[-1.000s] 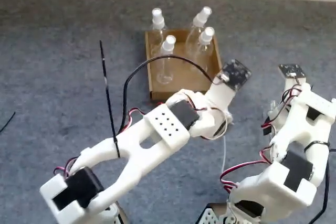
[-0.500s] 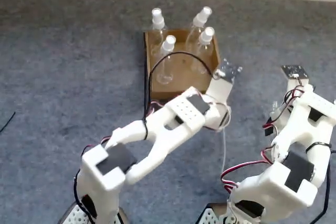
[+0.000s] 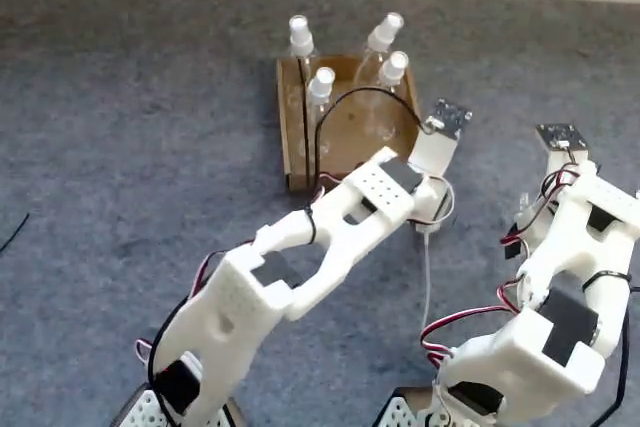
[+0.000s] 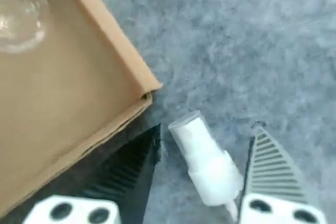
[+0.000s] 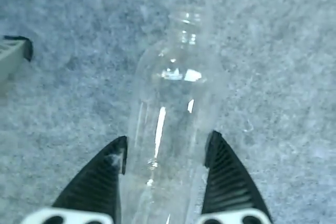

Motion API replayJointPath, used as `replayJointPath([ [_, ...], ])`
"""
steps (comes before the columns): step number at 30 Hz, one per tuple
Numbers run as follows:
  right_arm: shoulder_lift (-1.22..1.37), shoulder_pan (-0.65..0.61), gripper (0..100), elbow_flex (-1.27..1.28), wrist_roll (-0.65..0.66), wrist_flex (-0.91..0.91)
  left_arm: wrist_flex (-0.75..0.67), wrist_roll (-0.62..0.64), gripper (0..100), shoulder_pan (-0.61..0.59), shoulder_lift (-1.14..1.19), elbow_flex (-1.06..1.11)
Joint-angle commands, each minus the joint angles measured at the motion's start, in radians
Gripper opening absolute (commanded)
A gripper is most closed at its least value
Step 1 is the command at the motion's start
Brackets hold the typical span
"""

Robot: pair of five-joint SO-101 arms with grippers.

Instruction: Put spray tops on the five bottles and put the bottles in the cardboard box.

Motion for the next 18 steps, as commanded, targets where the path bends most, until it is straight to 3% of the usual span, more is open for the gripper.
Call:
replayJointPath([
  [1, -0.008, 0.013, 0.5, -0.047, 0.009, -0.013, 0.129, 0.006, 21, -0.015, 0.053, -0.173],
  [10, -0.008, 0.015, 0.5, -0.047, 0.011, -0.013, 0.311, -0.005, 5, 0.025, 0.099, -0.325],
  [14, -0.008, 0.027, 0.9, -0.047, 0.041, -0.012, 0.417, -0.106, 3, 0.047, 0.097, -0.384],
  [18, -0.008, 0.042, 1.0, -0.047, 0.089, -0.010, 0.609, -0.235, 2, 0.061, 0.097, -0.486],
])
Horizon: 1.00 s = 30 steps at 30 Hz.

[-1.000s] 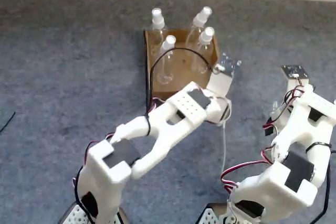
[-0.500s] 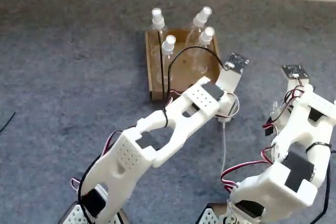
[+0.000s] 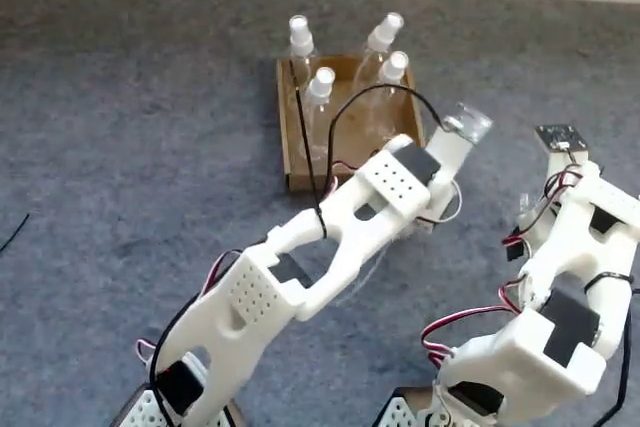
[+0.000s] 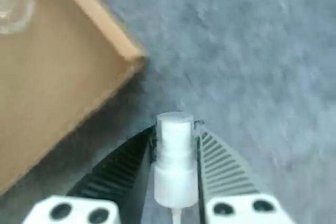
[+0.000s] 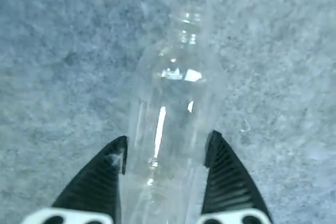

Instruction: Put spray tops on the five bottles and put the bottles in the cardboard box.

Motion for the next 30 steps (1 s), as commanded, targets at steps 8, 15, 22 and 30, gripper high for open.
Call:
replayJointPath([
  [8, -0.008, 0.076, 1.0, -0.048, 0.043, -0.008, 0.385, -0.275, 2, 0.101, -0.012, -0.211],
  [15, -0.008, 0.079, 1.0, -0.048, 0.043, -0.008, 0.391, -0.233, 2, 0.189, -0.021, -0.219],
  [22, -0.008, 0.073, 1.0, -0.053, 0.043, -0.008, 0.404, -0.230, 2, 0.171, -0.150, -0.145],
  [30, -0.008, 0.044, 1.0, -0.056, 0.043, -0.008, 0.404, -0.276, 2, 0.005, -0.598, 0.093],
])
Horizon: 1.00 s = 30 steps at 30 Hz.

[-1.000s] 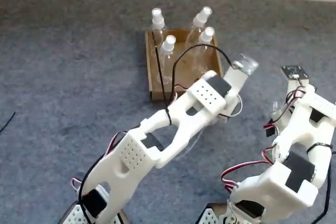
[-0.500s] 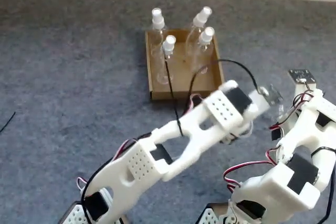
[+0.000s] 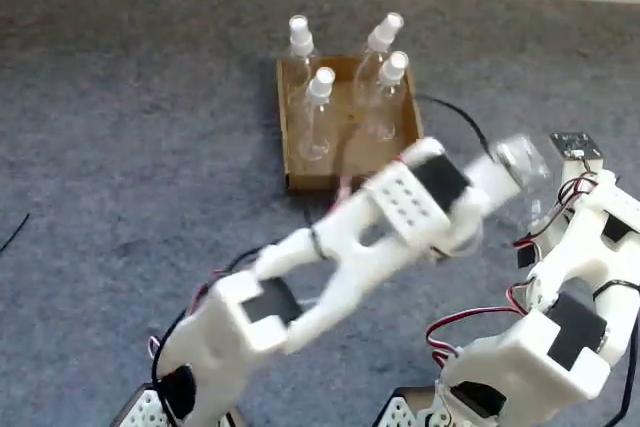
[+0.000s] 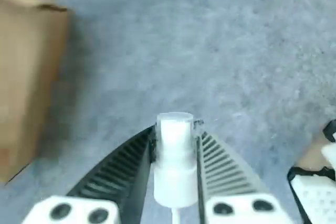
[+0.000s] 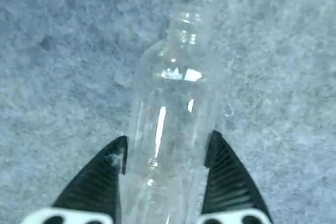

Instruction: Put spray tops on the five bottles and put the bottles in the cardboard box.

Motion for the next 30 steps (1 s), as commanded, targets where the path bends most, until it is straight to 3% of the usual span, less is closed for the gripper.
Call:
replayJointPath([
  [1, -0.007, -0.031, 1.0, -0.056, 0.011, -0.008, 0.011, -0.041, 2, -0.153, -0.355, 0.127],
  [7, -0.004, -0.111, 1.5, -0.056, 0.011, -0.010, 0.011, -0.103, 3, -0.440, -0.754, 0.303],
  [12, -0.002, -0.117, 16.7, -0.056, 0.008, -0.010, 0.009, -0.192, 3, -0.765, -0.937, 0.516],
  [16, -0.001, -0.117, 23.9, -0.056, 0.005, -0.010, -0.054, -0.265, 3, -0.934, -0.955, 0.722],
  [23, -0.001, -0.134, 24.1, -0.163, -0.123, 0.061, -0.405, -0.267, 3, -1.027, -0.954, 1.170],
  [30, 0.061, -0.196, 24.1, -0.400, -0.213, 0.220, -0.575, -0.180, 3, -1.033, -0.954, 1.365],
])
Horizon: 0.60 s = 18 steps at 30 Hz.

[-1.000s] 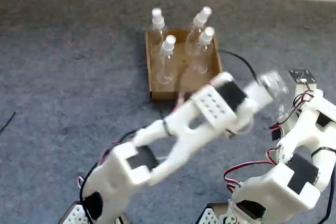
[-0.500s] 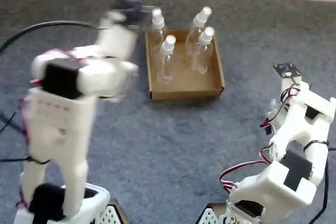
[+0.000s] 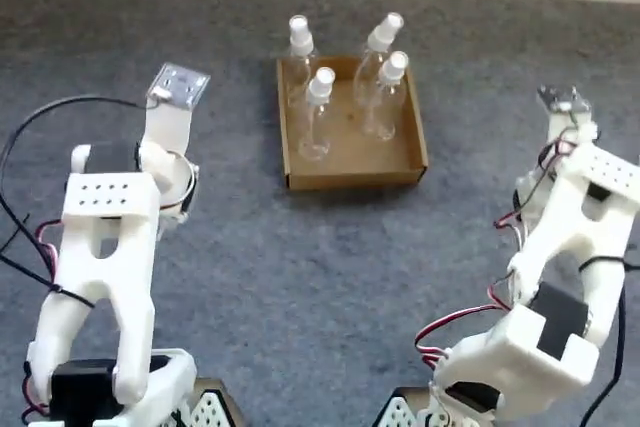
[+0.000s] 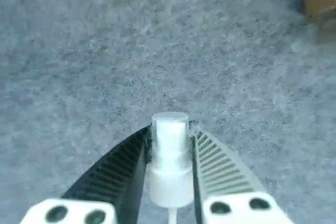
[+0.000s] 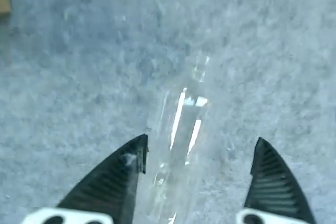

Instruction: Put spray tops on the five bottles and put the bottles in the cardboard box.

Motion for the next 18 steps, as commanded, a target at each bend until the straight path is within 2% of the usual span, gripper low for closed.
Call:
replayJointPath([
  [1, 0.082, -0.031, 24.1, -0.174, -0.052, 0.088, -0.094, 0.063, 3, -0.016, -0.030, 0.073],
  [10, 0.397, -0.019, 24.1, -0.453, -0.054, 0.228, -0.173, 0.068, 3, -0.016, -0.030, 0.142],
  [18, 0.507, -0.015, 21.7, -0.522, -0.089, 0.229, -0.173, 0.068, 3, -0.016, -0.030, 0.142],
])
